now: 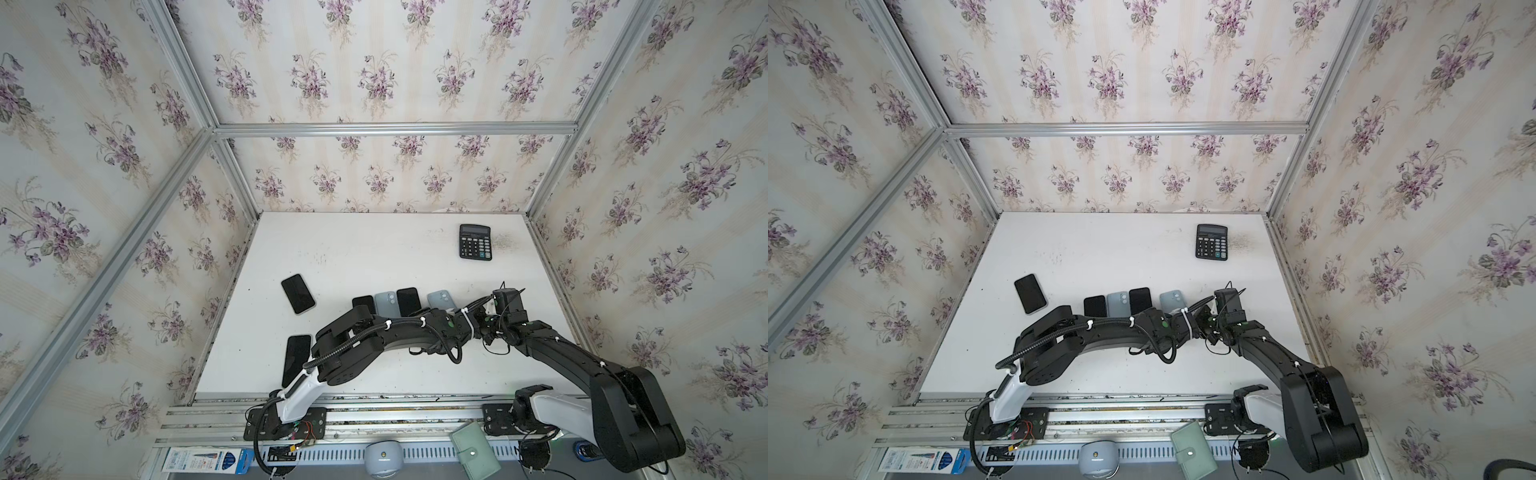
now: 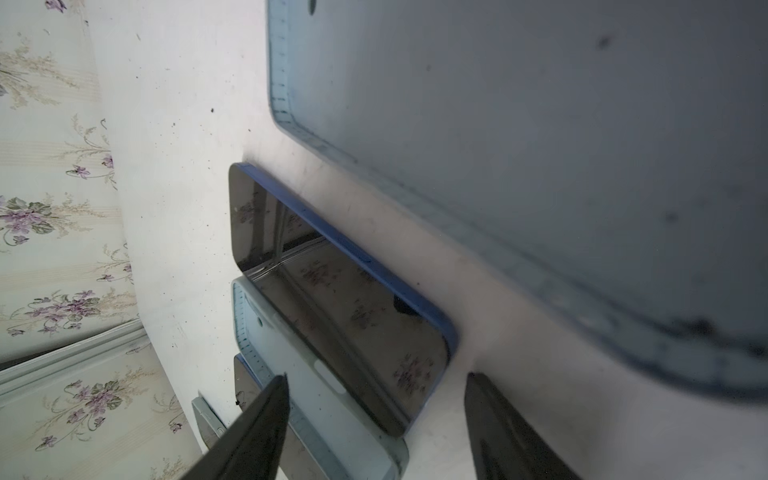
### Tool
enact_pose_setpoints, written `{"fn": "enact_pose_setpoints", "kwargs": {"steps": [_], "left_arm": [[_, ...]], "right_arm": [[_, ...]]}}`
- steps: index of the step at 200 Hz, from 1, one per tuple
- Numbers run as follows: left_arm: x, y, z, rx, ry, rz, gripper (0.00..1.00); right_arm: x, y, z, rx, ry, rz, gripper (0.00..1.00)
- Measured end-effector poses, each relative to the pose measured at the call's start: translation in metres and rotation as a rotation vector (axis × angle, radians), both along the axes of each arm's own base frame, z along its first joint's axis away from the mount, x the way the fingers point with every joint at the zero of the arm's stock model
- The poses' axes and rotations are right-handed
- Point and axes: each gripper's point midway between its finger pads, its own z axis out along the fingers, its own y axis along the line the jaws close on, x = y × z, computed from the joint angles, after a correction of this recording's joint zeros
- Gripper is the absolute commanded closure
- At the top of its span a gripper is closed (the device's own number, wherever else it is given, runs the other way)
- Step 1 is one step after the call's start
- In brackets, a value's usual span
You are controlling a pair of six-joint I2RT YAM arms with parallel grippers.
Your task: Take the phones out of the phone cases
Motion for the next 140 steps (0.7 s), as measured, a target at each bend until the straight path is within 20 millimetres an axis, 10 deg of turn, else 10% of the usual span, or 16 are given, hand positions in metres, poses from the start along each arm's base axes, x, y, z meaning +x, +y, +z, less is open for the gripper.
{"fn": "enact_pose_setpoints", "kwargs": {"steps": [57,140], "left_arm": [[0.005,0.021,0.071,-0.191,-0.043,0.077,0.01],[0.011,0.12,0.162,-0.602,-0.064,0.375,0.0]], "right_arm": [[0.019,0.006,-0.01,0.009,-0.037,0.01,1.0],[0.032,0.035,-0.025,0.03,-0.071,0.036,1.0]]}}
